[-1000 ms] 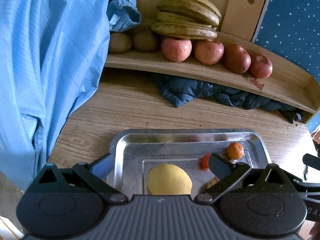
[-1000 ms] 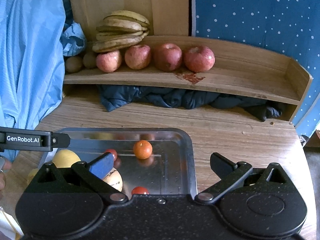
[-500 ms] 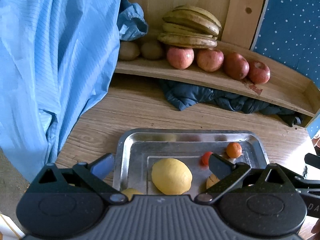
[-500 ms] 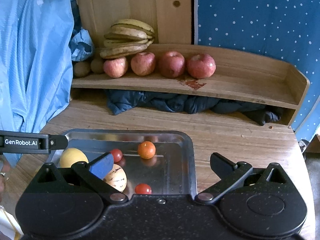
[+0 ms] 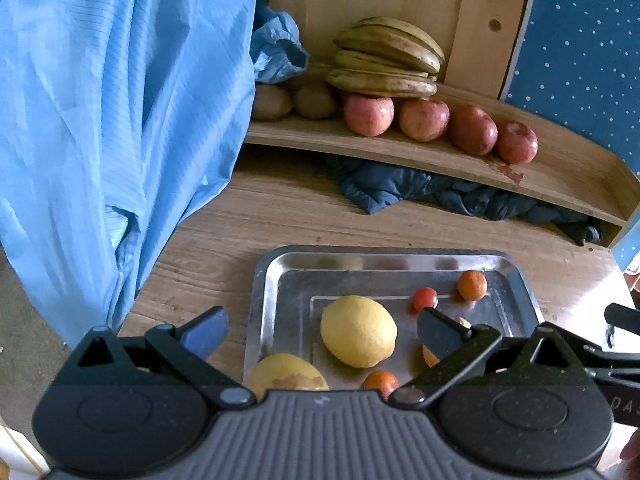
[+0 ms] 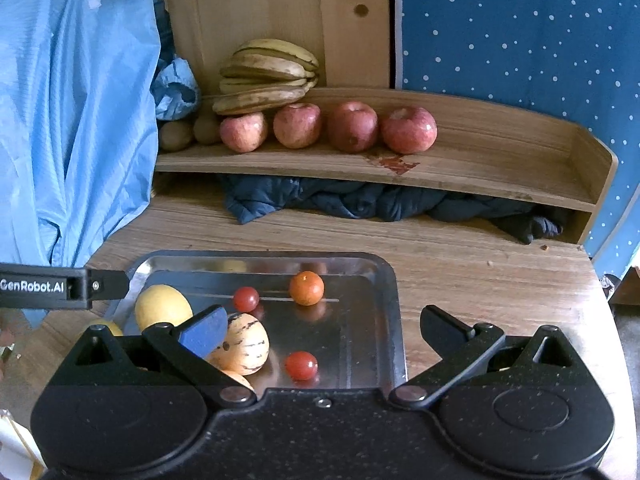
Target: Organize fruits
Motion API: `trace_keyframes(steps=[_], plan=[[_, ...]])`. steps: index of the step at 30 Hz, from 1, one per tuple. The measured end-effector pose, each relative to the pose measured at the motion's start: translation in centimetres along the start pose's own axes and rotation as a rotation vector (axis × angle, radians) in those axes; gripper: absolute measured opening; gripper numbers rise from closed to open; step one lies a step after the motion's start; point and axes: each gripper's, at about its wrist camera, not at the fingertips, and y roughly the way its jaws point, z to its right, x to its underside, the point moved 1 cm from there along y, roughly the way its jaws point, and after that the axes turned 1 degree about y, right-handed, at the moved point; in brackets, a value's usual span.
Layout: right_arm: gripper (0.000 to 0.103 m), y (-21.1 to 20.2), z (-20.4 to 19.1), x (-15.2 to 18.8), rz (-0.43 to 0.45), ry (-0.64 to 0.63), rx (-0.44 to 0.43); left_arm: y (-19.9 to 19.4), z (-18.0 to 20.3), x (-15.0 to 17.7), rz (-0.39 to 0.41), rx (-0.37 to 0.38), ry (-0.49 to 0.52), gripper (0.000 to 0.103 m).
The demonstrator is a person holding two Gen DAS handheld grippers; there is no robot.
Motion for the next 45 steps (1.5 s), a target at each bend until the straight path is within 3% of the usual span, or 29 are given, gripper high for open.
trace_keyframes(steps=[14, 28, 45], plan=[[0.102, -1.7, -1.9, 1.3, 0.042, 0.013, 0.051, -1.7, -2.1, 1.5, 0.044, 0.038, 0.017, 0.103], [0.102, -6.5, -5.8, 4.1, 0.098, 0.037, 0.103, -5.9, -5.7, 4.2, 0.065, 0.072, 0.028, 0.103], [0.102, -10.1, -9.4, 7.0, 0.152, 0.027, 0.154, -8.2, -8.7, 7.6, 0.104, 0.130, 0.006, 0.103]])
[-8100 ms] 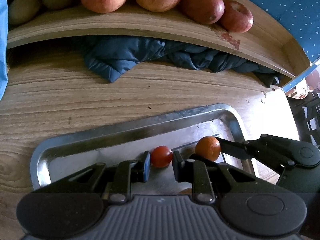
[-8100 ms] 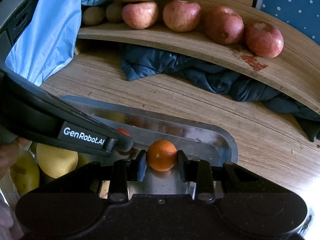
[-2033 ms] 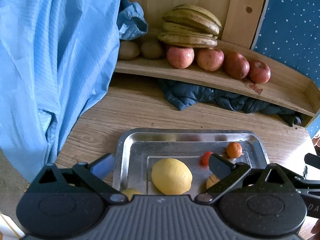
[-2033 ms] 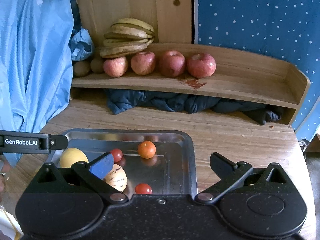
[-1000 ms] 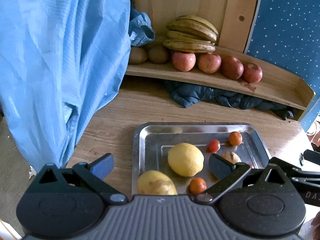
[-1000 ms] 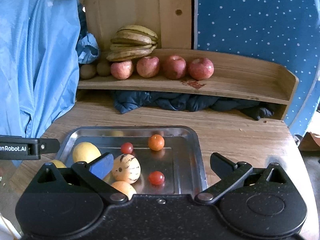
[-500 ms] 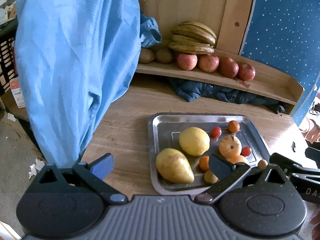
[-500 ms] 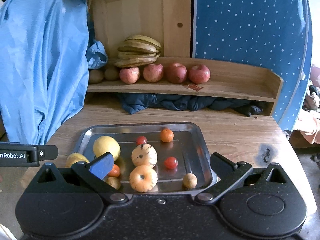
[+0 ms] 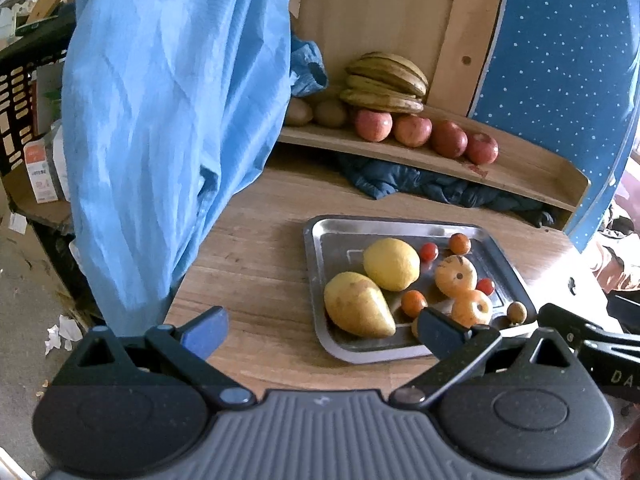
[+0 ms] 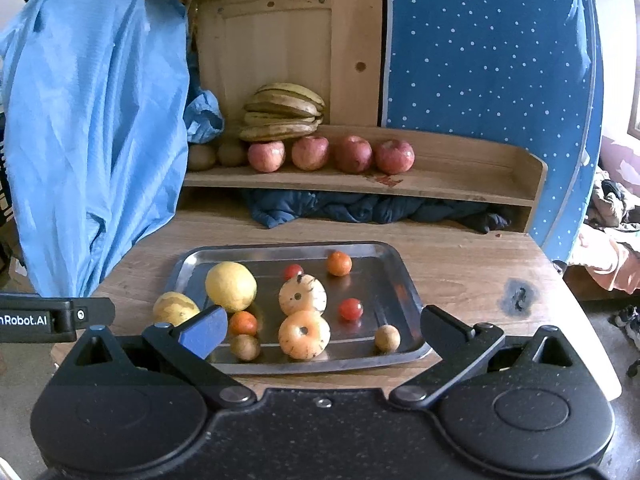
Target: Organize fruits
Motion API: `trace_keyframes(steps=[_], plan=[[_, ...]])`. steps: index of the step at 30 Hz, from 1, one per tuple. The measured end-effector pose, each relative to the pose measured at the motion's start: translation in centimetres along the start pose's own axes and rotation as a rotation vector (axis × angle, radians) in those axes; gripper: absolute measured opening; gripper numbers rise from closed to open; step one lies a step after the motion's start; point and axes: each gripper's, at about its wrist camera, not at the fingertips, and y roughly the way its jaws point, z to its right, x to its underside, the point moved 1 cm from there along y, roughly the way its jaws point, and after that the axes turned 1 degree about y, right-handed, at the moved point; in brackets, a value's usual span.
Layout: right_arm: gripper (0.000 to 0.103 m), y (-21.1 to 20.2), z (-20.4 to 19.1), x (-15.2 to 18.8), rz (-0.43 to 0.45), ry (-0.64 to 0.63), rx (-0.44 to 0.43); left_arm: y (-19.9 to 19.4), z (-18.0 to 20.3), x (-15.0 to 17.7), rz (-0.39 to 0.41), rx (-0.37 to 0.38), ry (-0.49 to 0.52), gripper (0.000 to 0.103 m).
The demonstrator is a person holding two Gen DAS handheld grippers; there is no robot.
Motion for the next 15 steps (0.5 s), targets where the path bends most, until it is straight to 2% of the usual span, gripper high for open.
trace_keyframes(steps=[6, 15], plan=[[0.102, -1.0, -0.8, 1.3, -0.026, -0.015, 0.001, -0.4, -0.8, 0.8, -0.014, 0.004, 0.002, 0.103], [0.102, -2.3, -1.0, 2.1, -0.026, -0.020, 0.022, -1.2, -1.0, 2.0, 0.005, 0.008, 0.039, 0.103]])
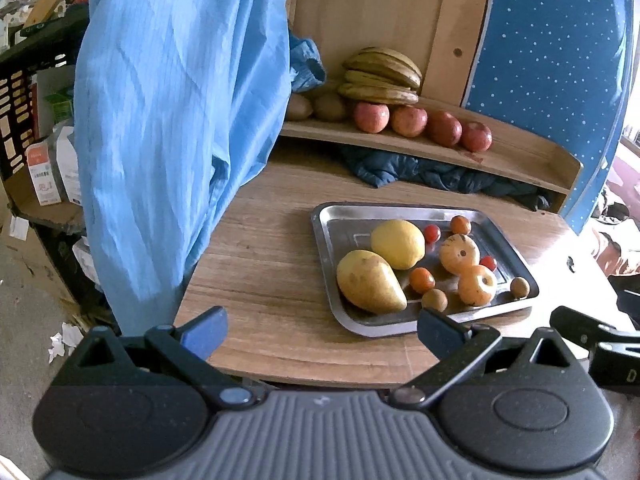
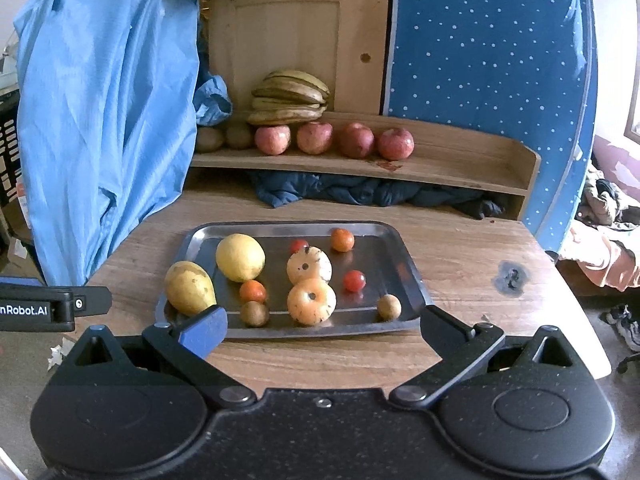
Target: Organize fruits
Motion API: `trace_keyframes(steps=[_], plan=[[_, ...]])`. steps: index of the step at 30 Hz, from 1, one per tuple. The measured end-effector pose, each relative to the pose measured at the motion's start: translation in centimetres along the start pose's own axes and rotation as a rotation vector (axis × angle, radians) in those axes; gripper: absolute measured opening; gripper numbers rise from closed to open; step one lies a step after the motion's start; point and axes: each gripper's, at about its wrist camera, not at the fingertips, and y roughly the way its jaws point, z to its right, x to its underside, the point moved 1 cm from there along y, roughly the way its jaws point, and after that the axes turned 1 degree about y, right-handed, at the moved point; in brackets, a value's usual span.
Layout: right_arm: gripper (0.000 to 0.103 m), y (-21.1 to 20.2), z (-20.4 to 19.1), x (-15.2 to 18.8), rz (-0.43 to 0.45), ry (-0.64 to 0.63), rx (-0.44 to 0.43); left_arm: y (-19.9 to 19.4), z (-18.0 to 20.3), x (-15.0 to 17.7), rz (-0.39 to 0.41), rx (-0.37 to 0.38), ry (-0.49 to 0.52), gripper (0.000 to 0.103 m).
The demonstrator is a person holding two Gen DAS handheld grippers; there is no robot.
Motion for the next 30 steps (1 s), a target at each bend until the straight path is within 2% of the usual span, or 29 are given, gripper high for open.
trace_keyframes(steps=[15, 30], plan=[[0.102, -0.5, 2.0, 0.6, -0.009, 0.041, -0.004, -1.1, 1.5, 0.5, 0.015, -0.012, 0.014, 0.103], [0.102, -0.3, 1.7, 1.0, -0.020, 0.014, -0.024, -1.5, 1.1, 1.1, 0.006, -0.037, -0.015, 0.103]])
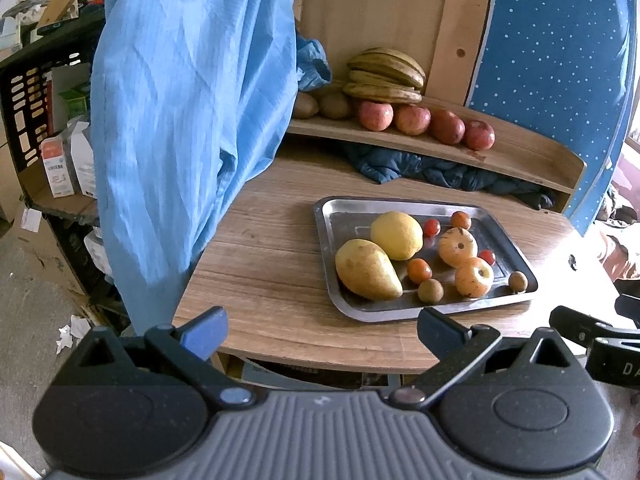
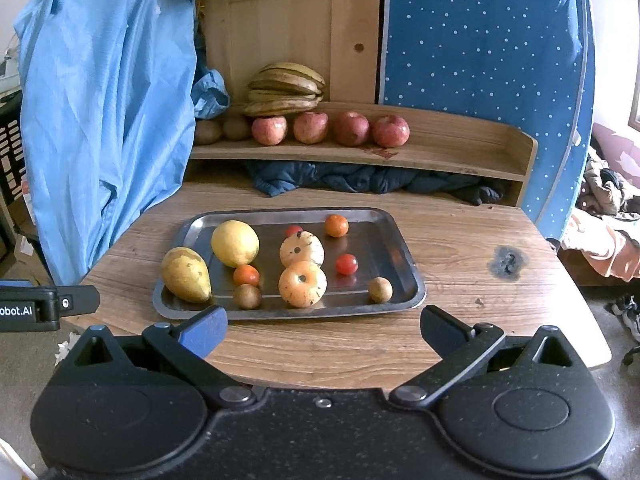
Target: Organize fruits
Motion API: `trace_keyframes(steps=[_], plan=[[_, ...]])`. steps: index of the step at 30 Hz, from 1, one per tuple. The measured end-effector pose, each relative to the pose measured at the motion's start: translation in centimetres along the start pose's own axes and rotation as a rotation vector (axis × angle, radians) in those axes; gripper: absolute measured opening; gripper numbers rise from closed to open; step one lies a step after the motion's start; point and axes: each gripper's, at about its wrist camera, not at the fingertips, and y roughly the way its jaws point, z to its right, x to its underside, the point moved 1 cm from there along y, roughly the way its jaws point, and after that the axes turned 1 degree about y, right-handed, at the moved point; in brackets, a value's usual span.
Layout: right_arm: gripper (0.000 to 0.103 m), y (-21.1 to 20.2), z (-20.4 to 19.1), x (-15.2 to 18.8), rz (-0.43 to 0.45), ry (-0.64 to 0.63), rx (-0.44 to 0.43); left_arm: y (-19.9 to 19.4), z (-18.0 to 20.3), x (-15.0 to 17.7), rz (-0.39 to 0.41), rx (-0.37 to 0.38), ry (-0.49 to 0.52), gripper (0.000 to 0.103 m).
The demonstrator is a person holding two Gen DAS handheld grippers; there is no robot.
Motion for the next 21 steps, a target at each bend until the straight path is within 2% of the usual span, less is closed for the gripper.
trace_keyframes(steps=[15, 17, 21], plan=[[0.102, -0.07, -0.03, -0.14, -0.001, 0.004, 0.004, 0.17, 0.47, -0.24, 0.003, 0.007, 0.011, 0.103], [0.102, -0.07, -0.02, -0.12, 0.000, 0.002, 0.005, 0.30, 0.54, -0.32, -0.008, 0.030, 0.008, 0.103], [0.102, 0.02, 0.11, -0.14, -0.004, 0.000, 0.010, 0.73, 0.80, -0.20, -0.034, 0.028, 0.002, 0.103]])
